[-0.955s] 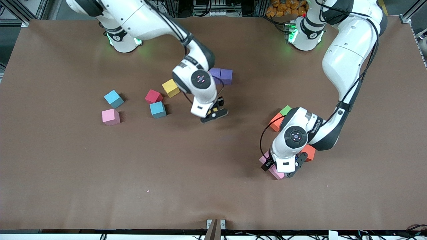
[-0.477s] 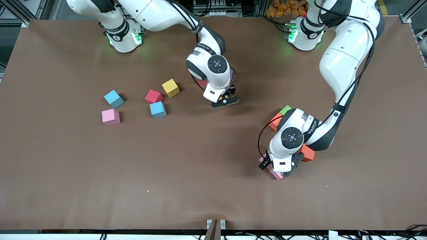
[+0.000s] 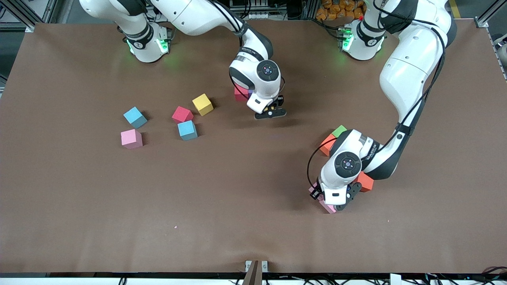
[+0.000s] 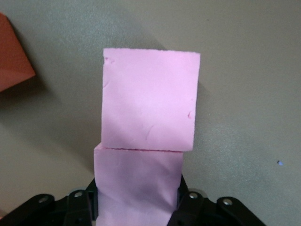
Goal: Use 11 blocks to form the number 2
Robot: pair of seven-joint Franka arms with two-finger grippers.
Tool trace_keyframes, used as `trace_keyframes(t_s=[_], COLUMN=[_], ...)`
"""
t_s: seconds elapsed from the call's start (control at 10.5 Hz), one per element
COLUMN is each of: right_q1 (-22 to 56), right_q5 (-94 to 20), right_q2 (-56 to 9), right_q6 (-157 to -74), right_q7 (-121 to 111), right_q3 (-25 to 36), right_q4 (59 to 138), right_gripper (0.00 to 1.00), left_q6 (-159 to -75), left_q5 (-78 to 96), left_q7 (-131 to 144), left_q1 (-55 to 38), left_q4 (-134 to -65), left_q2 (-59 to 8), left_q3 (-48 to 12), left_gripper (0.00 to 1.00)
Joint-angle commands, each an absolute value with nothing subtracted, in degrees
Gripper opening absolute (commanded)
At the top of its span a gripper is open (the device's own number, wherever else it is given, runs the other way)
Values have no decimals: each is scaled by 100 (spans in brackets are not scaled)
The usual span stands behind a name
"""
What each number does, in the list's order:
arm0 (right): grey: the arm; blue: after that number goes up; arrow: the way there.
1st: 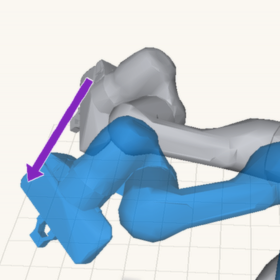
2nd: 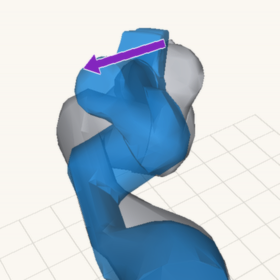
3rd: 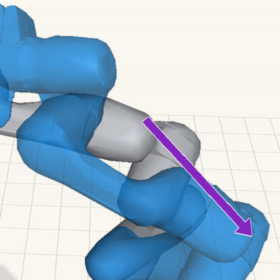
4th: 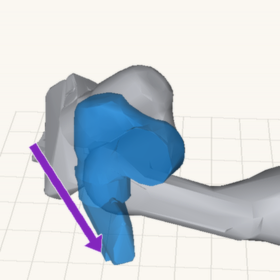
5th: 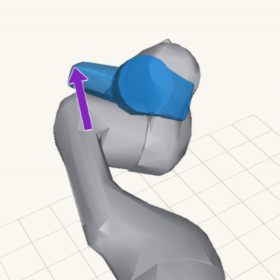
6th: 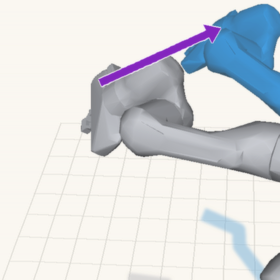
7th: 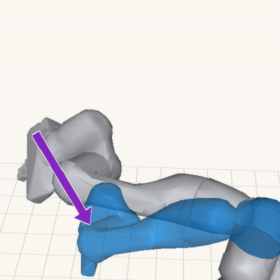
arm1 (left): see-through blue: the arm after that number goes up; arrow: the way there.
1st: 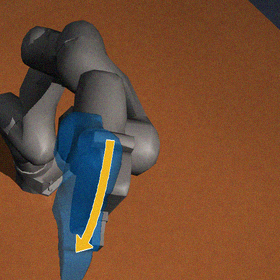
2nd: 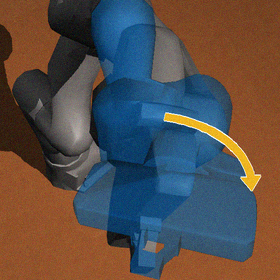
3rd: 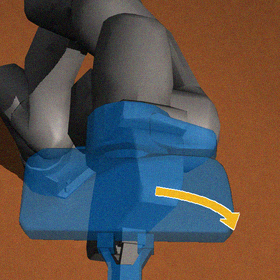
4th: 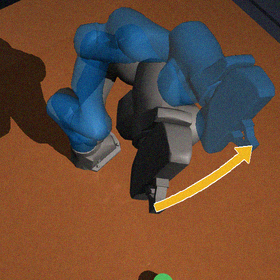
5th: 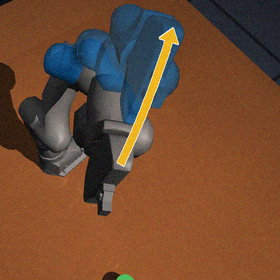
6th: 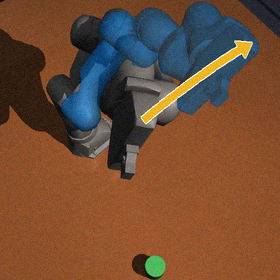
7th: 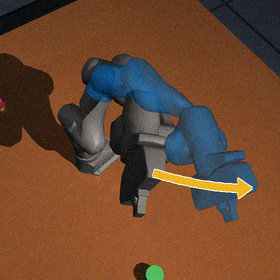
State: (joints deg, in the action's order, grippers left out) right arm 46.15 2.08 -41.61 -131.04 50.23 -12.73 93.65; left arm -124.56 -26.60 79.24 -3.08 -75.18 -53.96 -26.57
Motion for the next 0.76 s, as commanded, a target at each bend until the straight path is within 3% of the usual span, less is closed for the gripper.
trace_keyframes(t_s=[0.0, 0.38, 0.67], right_q1=[4719, 4834, 4878], right_q5=[123, 123, 132], right_q2=[-4227, -4271, -4271], right_q6=[-13131, -13210, -13763], right_q7=[5325, 5484, 5493], right_q3=[-1230, -1230, -1230], right_q4=[9334, 9395, 9738], right_gripper=[4, 6, 8], left_q6=[-12402, -12296, -12296], left_q5=[-2619, -2593, -2584], left_q7=[7604, 7032, 6690], left_q1=[-325, -150, -62], left_q4=[-7628, -7979, -8506], left_q2=[-5239, -4914, -4571], left_q3=[-2654, -2856, -2952], left_gripper=[50, 54, 54])
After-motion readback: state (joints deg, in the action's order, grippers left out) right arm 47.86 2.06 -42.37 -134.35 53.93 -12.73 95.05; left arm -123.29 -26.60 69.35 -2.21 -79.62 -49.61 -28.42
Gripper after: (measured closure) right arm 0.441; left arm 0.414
